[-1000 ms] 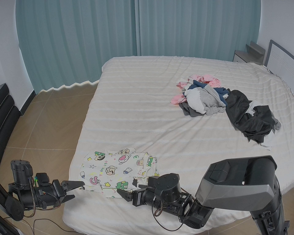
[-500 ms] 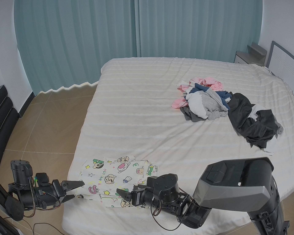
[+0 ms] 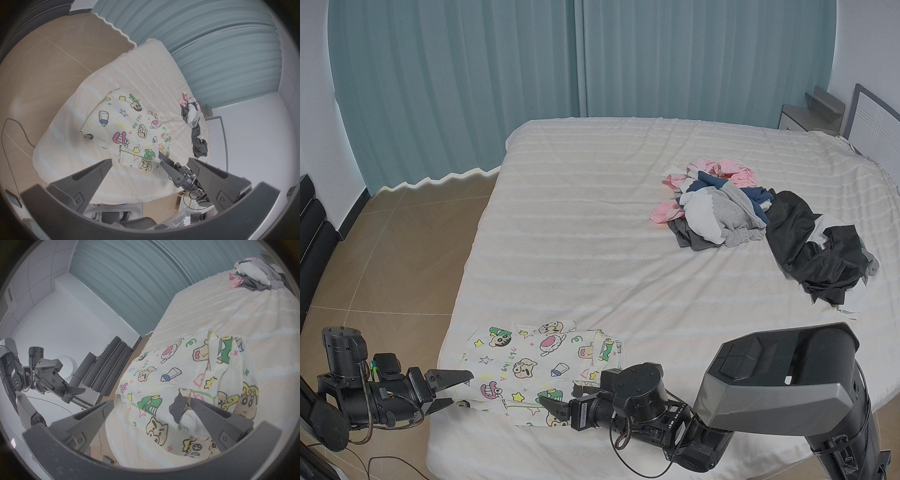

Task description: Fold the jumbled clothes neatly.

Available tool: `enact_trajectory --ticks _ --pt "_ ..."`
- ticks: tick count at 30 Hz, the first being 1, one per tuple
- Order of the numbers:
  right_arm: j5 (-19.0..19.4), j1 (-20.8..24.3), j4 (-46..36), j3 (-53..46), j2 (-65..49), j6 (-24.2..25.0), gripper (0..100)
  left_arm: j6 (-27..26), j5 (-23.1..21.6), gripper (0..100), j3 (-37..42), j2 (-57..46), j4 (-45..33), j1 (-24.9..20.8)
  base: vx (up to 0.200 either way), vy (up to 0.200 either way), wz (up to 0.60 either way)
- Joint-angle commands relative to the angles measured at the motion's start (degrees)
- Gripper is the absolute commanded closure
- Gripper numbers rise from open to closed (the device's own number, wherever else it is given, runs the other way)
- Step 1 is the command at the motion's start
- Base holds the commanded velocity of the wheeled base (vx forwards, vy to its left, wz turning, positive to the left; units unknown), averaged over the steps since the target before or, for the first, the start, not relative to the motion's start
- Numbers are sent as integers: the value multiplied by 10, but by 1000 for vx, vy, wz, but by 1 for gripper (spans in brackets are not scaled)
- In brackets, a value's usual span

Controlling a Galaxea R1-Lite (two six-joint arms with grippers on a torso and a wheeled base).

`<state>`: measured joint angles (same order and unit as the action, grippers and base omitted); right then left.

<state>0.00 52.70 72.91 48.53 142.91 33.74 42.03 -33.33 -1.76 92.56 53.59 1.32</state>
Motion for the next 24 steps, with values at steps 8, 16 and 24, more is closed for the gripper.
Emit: enact_trajectory --ticks 8,16,24 --pt "1 10 -1 2 6 1 0 0 0 0 0 3 0 0 0 0 0" --pt "1 12 -1 17 20 2 0 0 0 0 0 4 0 0 0 0 0" --pt "0 13 -1 -21 4 2 100 0 0 0 -1 5 0 0 0 0 0"
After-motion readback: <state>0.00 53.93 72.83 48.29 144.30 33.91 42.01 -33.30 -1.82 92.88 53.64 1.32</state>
